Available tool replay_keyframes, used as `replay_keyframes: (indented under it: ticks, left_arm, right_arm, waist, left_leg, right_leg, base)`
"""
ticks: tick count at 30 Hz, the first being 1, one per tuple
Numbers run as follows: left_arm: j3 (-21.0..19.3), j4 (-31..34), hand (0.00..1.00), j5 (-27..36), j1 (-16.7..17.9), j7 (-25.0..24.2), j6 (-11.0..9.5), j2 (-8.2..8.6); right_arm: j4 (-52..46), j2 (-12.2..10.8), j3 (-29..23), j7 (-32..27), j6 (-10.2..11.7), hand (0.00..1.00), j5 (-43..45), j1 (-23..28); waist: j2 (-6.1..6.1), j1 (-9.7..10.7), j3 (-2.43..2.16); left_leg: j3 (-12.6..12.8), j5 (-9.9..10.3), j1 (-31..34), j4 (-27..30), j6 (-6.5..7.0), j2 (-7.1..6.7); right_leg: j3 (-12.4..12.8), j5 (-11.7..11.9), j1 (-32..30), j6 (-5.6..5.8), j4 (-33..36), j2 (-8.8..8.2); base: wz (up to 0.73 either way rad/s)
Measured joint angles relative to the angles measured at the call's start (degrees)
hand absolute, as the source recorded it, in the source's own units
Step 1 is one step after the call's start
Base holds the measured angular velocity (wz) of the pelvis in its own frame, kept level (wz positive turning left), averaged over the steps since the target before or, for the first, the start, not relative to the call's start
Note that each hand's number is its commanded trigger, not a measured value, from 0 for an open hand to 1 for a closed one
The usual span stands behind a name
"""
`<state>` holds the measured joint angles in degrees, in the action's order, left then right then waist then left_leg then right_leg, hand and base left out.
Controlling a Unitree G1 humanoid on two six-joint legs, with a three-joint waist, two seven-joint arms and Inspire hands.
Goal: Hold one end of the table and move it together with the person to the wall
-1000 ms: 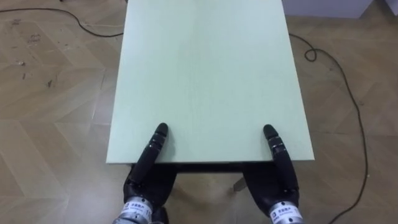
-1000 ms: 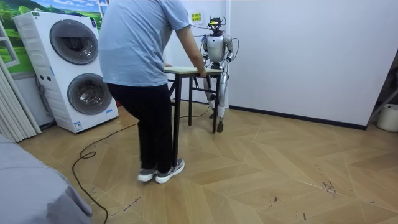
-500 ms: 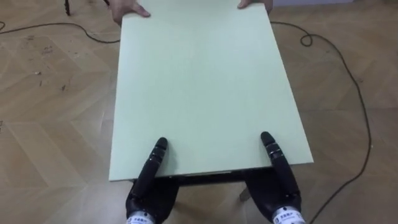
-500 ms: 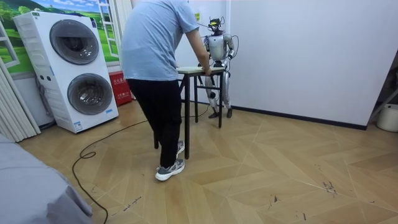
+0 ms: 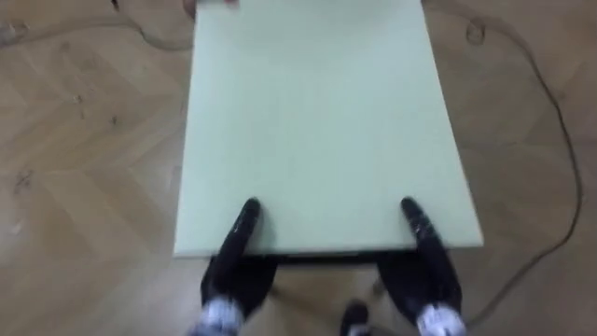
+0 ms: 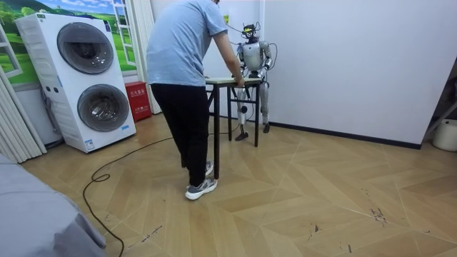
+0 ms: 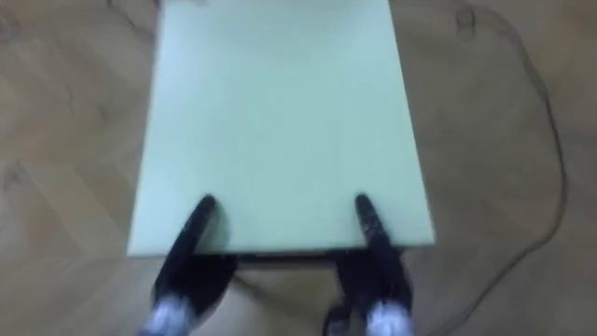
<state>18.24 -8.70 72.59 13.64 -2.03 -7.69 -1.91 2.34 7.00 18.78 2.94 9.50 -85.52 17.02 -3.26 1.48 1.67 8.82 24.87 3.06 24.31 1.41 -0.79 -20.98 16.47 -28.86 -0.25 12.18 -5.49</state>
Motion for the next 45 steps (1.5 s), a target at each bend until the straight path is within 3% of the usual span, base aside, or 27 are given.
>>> replay_keyframes:
  ticks: [1, 2, 3, 4, 5, 6, 7, 8, 9, 10, 11, 14, 17, 27, 31, 37, 45]
  left_arm:
    - [-0.2, -0.2, 1.0, 0.4, -0.3, 0.0, -0.4, -0.18]
    - [0.3, -1.3, 1.0, -0.2, -0.6, 0.0, 0.0, -0.12]
    - [0.7, -1.7, 1.0, -0.4, -0.7, 0.0, 0.1, -0.21]
    - [1.4, -1.7, 1.0, -0.7, -0.4, 0.0, 0.1, -0.88]
    - [2.1, -1.7, 1.0, -0.9, -0.4, 0.0, 0.3, -1.08]
    - [2.3, -1.6, 1.0, -0.9, -0.3, 0.0, 0.4, -1.09]
    - [2.2, -1.1, 1.0, -1.0, 0.2, 0.0, 0.5, -1.23]
    - [2.1, -0.9, 1.0, -1.2, 0.3, 0.0, 0.5, -1.27]
    - [1.7, -0.9, 1.0, -1.4, 0.3, 0.0, 0.6, -1.14]
    - [1.0, -0.7, 1.0, -1.5, 0.4, 0.0, 0.5, -1.22]
    - [0.7, -0.6, 1.0, -1.6, 0.7, 0.0, 0.5, -1.47]
    - [0.1, 0.5, 1.0, -1.8, 2.1, 0.0, 0.1, -2.48]
    - [0.5, 0.6, 1.0, -1.8, 2.4, 0.2, 0.1, -2.51]
    - [0.7, 1.9, 1.0, -2.0, 4.7, 0.3, -1.5, -3.06]
    - [1.0, 1.9, 1.0, -1.8, 4.9, 0.3, -1.5, -2.6]
    - [0.9, 1.9, 1.0, -1.5, 5.0, 0.3, -1.7, -1.6]
    - [0.9, 1.9, 1.0, -1.4, 5.0, 0.3, -2.0, -1.71]
  right_arm:
    - [0.0, 0.6, -0.4, -0.6, -1.3, 1.0, -0.1, -0.6]
    - [0.0, 0.3, -1.1, -0.7, -1.9, 1.0, -0.1, 1.0]
    - [0.0, -0.1, -1.5, -0.5, -2.0, 1.0, -0.2, 1.8]
    - [0.0, -0.2, -2.1, -0.1, -2.3, 1.0, -0.6, 3.0]
    - [0.0, 0.2, -2.1, 0.9, -2.4, 1.0, -1.5, 4.0]
    - [0.0, 0.4, -2.1, 1.2, -2.1, 1.0, -1.8, 4.4]
    - [0.0, 0.5, -1.8, 1.3, -1.9, 1.0, -1.9, 4.4]
    - [0.0, 0.2, -1.4, 1.3, -1.7, 1.0, -1.9, 4.3]
    - [0.0, 0.2, -1.1, 1.3, -1.5, 1.0, -2.0, 4.1]
    - [0.0, 0.2, -0.4, 0.8, -1.3, 1.0, -2.2, 3.6]
    - [0.1, 0.4, 0.1, 0.3, -1.4, 1.0, -2.2, 3.3]
    - [0.4, 0.1, 1.2, 0.2, -1.4, 1.0, -2.2, 3.5]
    - [0.7, 0.2, 1.4, 0.2, -1.3, 1.0, -2.2, 3.5]
    - [0.9, 0.1, 3.2, 0.3, -0.6, 1.0, -2.0, 3.5]
    - [0.9, 0.8, 2.9, 0.3, -0.6, 1.0, -1.6, 2.9]
    - [0.9, 2.1, 2.4, 0.1, -1.8, 1.0, -1.6, 1.4]
    - [0.9, 2.0, 2.4, -0.1, -2.0, 1.0, -1.5, 1.3]
  waist:
    - [-0.08, 0.6, 0.11]
    - [-0.18, 1.4, 0.24]
    - [-0.13, 1.9, 0.2]
    - [0.32, 3.1, -0.02]
    - [0.44, 3.3, -0.02]
    - [0.6, 3.0, -0.06]
    - [1.16, 2.5, -0.03]
    - [1.73, 0.7, 0.09]
    - [1.71, -0.5, 0.05]
    - [1.66, -2.6, 0.01]
    - [1.55, -3.6, -0.09]
    - [2.48, -3.2, -0.44]
    - [2.51, -3.0, -0.44]
    - [2.81, -3.1, -0.42]
    - [3.0, -2.8, -0.38]
    - [2.75, -3.2, -0.25]
    - [2.24, -3.2, 0.02]
  left_leg:
    - [2.0, -1.1, 1.8, 0.5, 0.36, 0.98]
    - [5.3, -2.0, 1.4, 0.4, 0.77, 2.61]
    - [5.9, -2.7, 1.2, 0.1, 0.46, 3.21]
    - [7.5, -4.3, 1.2, -1.1, -0.34, 4.24]
    - [9.8, -5.9, 0.9, -2.2, -1.05, 5.22]
    - [10.8, -6.8, 0.5, -3.0, -1.43, 5.29]
    - [12.2, -7.8, 0.1, -3.7, -1.92, 5.14]
    - [12.8, -8.2, 0.3, -3.6, -2.44, 5.03]
    - [12.7, -8.3, 0.4, -3.7, -2.65, 5.15]
    - [11.9, -8.6, 0.5, -4.5, -2.96, 5.2]
    - [9.6, -9.5, 0.4, -6.0, -3.03, 5.42]
    - [7.8, -11.7, 0.1, -8.7, -3.24, 6.16]
    - [5.9, -11.9, 0.2, -9.3, -3.03, 6.16]
    - [2.6, -12.1, 0.1, -10.8, -2.8, 5.92]
    - [1.7, -12.1, 0.4, -10.5, -2.8, 5.92]
    - [1.3, -12.1, 0.1, -10.5, -2.8, 5.83]
    - [-1.1, -12.7, 1.2, -10.5, -1.79, 3.7]
  right_leg:
    - [3.5, 2.7, -0.3, 4.22, -0.1, -0.3]
    - [3.7, -5.8, -0.3, 0.97, 10.0, -2.17]
    - [3.6, -10.8, -0.1, 0.34, 15.6, -3.35]
    - [4.4, -18.6, 1.2, 0.3, 24.8, -5.13]
    - [6.5, -24.1, 4.2, 0.33, 30.5, -6.38]
    - [7.8, -26.4, 6.1, 0.67, 31.9, -6.85]
    - [10.1, -30.0, 10.0, 1.77, 31.3, -7.34]
    - [11.4, -31.5, 12.2, 2.95, 26.2, -5.64]
    - [11.4, -31.5, 12.8, 2.83, 23.4, -4.63]
    - [11.4, -30.9, 14.4, 1.6, 18.3, -2.68]
    - [11.3, -28.8, 15.6, 0.49, 14.2, -0.82]
    - [10.4, -24.6, 18.2, 0.0, 6.7, 1.53]
    - [10.0, -22.3, 20.1, 0.31, 2.3, 2.5]
    - [8.2, -21.7, 21.6, 0.68, 0.2, 2.66]
    - [6.7, -21.7, 22.2, 0.69, 0.0, 2.47]
    - [6.6, -21.8, 22.9, 0.86, 0.0, 2.29]
    - [4.9, -23.0, 22.8, 2.09, 1.2, 0.02]
  base:
    - [0.42]
    - [0.69]
    - [0.94]
    - [0.89]
    - [0.74]
    - [0.31]
    - [-0.28]
    - [-0.49]
    - [-0.79]
    - [-0.73]
    - [-0.56]
    - [-0.03]
    - [-0.01]
    - [0.12]
    - [0.17]
    - [0.08]
    - [0.19]
